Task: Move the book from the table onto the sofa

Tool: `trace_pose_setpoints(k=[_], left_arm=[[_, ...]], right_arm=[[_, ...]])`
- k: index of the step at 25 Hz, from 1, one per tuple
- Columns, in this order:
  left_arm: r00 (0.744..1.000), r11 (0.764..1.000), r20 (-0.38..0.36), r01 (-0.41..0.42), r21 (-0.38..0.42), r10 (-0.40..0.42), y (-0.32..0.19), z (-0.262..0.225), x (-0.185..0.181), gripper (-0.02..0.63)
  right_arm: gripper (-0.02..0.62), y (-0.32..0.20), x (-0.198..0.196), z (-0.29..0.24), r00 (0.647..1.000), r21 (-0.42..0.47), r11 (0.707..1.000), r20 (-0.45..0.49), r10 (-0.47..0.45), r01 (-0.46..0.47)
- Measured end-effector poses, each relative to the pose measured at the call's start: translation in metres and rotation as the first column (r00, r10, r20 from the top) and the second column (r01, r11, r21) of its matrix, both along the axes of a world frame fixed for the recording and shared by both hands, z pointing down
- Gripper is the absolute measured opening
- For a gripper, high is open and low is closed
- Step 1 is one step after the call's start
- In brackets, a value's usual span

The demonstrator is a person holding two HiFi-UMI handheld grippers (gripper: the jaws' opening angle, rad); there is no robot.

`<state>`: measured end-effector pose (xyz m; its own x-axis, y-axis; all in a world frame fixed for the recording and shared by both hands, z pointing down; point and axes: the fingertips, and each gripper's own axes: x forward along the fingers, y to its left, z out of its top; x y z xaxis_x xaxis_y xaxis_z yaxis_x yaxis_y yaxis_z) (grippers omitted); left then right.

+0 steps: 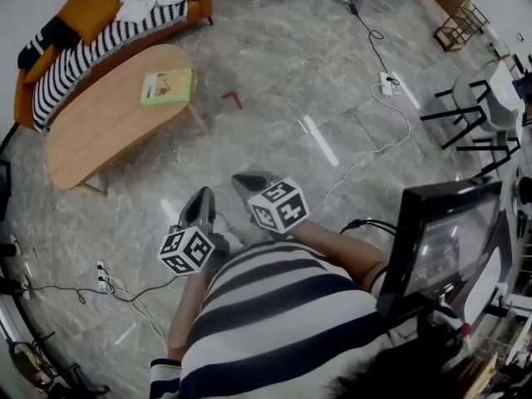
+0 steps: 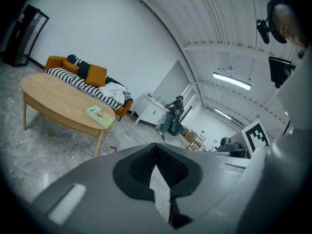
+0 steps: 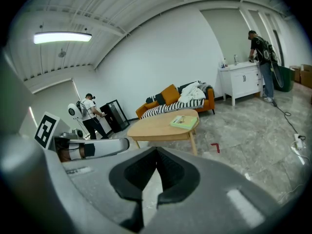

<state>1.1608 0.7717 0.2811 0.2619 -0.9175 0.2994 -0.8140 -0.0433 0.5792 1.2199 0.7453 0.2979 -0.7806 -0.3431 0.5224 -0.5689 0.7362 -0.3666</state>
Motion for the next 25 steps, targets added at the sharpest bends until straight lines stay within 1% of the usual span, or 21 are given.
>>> trace_pose_setpoints(k=[5, 7, 12, 25], left_arm=[[1.0, 0.999, 0.018, -0.016, -0.033, 0.017, -0.003, 0.007, 0.009, 0.002], [1.0, 0.999, 0.022, -0.021, -0.04, 0.022, -0.003, 0.008, 0.007, 0.002], [0.999, 0.999, 0.046, -0.014, -0.044, 0.016, -0.006, 0.01, -0.008, 0.002], [0.999, 0.996, 0.036, 0.025, -0.08, -0.022, -0.016, 0.017, -0.056, 0.002]], right_arm=[[-0.002, -0.003, 0.008, 0.002, 1.0, -0.008, 1.0, -0.003, 0.016, -0.016], [-0.002, -0.004, 0.007, 0.004, 1.0, -0.017, 1.0, -0.006, 0.026, -0.026], [-0.002, -0.006, -0.009, 0.008, 1.0, -0.021, 1.0, -0.014, 0.014, -0.015], [-0.002, -0.018, -0.057, 0.016, 0.999, -0.037, 0.999, -0.036, -0.022, 0.021]])
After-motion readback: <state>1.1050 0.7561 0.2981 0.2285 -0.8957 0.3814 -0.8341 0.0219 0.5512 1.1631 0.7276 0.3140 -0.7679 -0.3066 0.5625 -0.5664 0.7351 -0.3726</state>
